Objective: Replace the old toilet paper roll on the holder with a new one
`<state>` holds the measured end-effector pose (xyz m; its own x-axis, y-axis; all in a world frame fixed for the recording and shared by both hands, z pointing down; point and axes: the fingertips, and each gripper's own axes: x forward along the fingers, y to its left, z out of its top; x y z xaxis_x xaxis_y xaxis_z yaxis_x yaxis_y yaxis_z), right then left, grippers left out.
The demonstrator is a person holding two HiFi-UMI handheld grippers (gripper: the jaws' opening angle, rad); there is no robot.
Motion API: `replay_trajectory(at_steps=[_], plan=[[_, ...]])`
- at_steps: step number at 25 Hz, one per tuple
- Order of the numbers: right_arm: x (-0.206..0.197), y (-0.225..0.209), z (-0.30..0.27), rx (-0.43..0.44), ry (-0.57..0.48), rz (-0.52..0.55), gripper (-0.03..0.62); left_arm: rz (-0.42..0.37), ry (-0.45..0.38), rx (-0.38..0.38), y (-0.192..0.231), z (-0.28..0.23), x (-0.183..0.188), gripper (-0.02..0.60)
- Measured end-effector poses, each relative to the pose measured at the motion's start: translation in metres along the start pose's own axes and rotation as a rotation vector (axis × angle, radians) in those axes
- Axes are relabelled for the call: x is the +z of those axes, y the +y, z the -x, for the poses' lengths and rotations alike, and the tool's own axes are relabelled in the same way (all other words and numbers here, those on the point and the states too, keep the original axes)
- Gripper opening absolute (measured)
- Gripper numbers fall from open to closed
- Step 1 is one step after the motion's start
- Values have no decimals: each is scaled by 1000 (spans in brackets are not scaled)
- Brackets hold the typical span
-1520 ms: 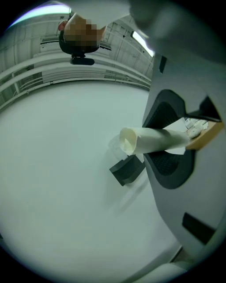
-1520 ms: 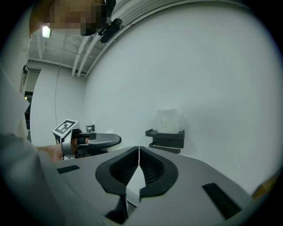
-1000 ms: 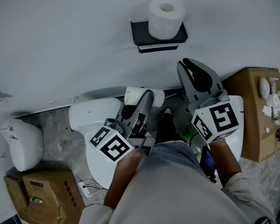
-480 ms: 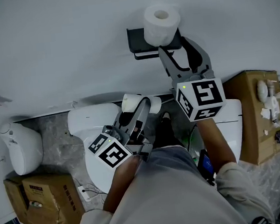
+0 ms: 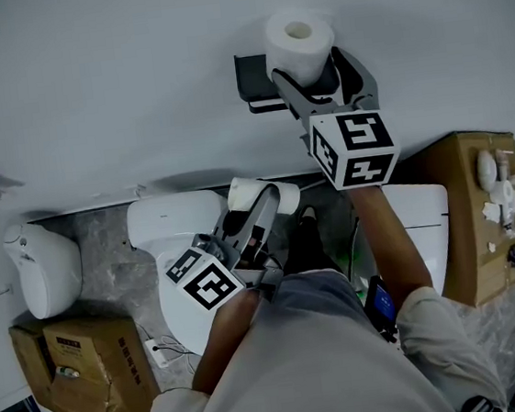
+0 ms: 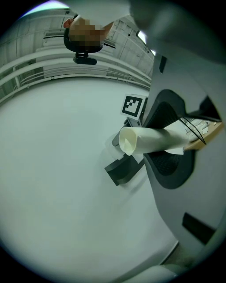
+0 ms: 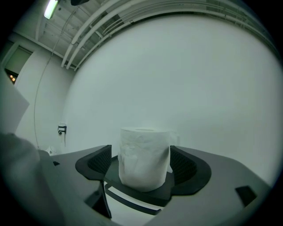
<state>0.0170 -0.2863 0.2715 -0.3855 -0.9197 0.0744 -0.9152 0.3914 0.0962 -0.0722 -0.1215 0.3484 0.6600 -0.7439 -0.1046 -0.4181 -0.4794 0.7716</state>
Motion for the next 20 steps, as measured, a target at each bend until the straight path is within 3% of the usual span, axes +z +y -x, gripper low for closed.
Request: replay_trajectory(at_steps=[5,13,20], plan=[[0,-1,-15,-19,10,-26,421,7,2,7,1,1,0,129],[-3,-3,-23,-47,46,47,420,-42,-8,39,4,-6,4,129],[-7,-8,-29,-70,68,73,419,-17,14,27,8,-17,-3,129]])
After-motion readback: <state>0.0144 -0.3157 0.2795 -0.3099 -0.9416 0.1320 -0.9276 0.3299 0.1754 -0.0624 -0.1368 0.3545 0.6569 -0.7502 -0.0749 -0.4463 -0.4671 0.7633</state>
